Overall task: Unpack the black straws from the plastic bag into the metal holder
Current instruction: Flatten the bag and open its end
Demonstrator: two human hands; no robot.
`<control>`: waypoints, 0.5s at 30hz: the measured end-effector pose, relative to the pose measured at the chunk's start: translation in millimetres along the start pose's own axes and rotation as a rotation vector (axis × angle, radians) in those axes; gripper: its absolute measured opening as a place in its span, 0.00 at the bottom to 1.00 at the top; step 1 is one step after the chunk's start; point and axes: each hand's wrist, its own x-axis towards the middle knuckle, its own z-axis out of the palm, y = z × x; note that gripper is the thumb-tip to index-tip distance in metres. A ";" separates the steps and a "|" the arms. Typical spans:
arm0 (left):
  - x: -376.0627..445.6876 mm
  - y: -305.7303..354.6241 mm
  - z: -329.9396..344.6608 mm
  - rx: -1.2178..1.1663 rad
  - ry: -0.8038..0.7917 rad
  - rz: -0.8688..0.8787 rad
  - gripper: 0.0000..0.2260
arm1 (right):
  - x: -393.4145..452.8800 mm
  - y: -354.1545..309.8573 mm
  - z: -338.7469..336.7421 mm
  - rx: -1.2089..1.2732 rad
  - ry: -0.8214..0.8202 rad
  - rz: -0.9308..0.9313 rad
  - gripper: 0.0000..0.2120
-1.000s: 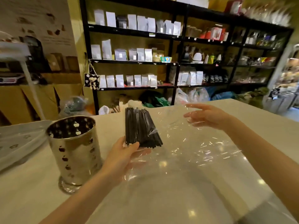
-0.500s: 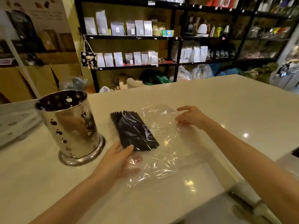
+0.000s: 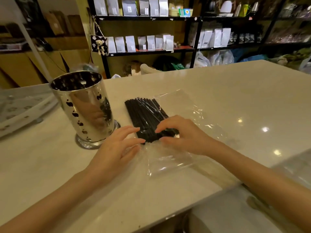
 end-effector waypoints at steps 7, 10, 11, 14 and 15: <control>-9.0 -8.8 12.9 0.178 -0.152 0.131 0.18 | -22.0 -7.8 39.0 -0.202 -0.071 -0.163 0.17; -11.2 -10.1 14.9 0.146 -0.194 0.120 0.20 | -25.9 -8.7 44.5 -0.280 -0.082 -0.188 0.18; -12.0 -10.0 15.1 0.131 -0.209 0.111 0.20 | -27.3 -9.0 46.1 -0.295 -0.078 -0.198 0.17; -15.1 -10.6 17.0 0.151 -0.234 0.097 0.21 | -30.3 -10.8 49.6 -0.269 -0.047 -0.211 0.11; -15.2 -10.9 17.5 0.166 -0.240 0.096 0.21 | -30.2 -11.9 49.7 -0.241 -0.041 -0.203 0.09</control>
